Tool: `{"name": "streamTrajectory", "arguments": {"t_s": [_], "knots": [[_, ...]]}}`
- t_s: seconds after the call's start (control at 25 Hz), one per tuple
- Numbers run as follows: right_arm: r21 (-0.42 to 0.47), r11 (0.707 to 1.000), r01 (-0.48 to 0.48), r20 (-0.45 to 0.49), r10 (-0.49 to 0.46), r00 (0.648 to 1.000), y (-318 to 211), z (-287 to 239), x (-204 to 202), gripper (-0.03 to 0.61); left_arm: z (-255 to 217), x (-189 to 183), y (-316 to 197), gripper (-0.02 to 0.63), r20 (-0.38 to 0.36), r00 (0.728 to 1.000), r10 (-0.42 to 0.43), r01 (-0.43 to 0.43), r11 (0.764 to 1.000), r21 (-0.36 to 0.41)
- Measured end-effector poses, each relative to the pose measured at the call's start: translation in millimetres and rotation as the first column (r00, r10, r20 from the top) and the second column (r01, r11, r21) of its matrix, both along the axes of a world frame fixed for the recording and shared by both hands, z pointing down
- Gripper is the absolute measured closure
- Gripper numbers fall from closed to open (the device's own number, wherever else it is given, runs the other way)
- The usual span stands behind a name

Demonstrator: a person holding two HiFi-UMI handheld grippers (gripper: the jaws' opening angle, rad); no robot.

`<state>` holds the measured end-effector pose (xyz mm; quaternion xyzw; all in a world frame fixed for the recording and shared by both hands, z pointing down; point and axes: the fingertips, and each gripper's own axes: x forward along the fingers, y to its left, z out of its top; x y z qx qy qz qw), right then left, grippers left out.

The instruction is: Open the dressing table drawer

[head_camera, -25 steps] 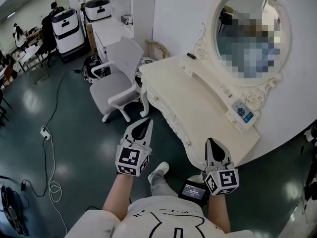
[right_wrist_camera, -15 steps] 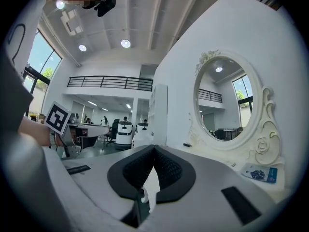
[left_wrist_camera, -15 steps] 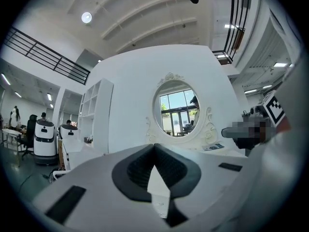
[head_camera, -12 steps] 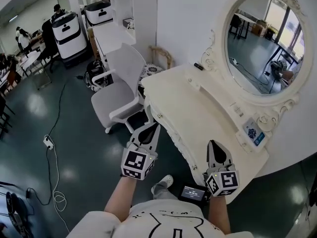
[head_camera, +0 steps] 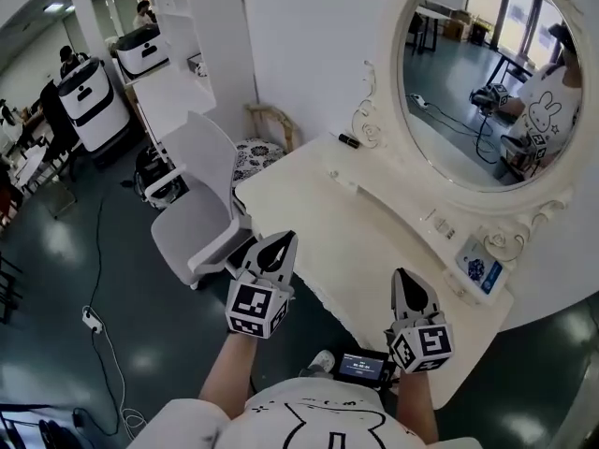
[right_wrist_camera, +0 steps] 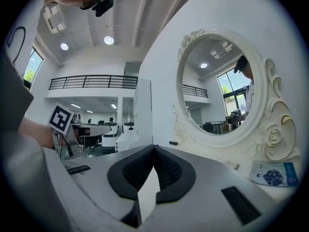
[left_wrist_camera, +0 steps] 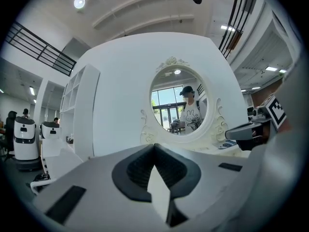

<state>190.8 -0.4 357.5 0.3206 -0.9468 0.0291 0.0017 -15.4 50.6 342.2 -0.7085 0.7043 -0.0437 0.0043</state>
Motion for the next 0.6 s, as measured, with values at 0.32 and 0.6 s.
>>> {"name": "streamTrajectory", "arguments": {"t_s": [0.32,0.6], "knots": [[-0.013,0.998,-0.059,0.0,0.059,0.998,-37.2,6.9,-4.5,0.565,12.8,-10.8,-49.2,0.604,-0.006,0.999,0.053,-0.054,0.998,-0.026],[-0.035,0.993,-0.113,-0.019,0.113,0.993,-56.4,16.8,-12.4,0.565,25.2,-21.5,-79.9,0.604,-0.023,0.993,0.114,-0.115,0.992,-0.052]]}}
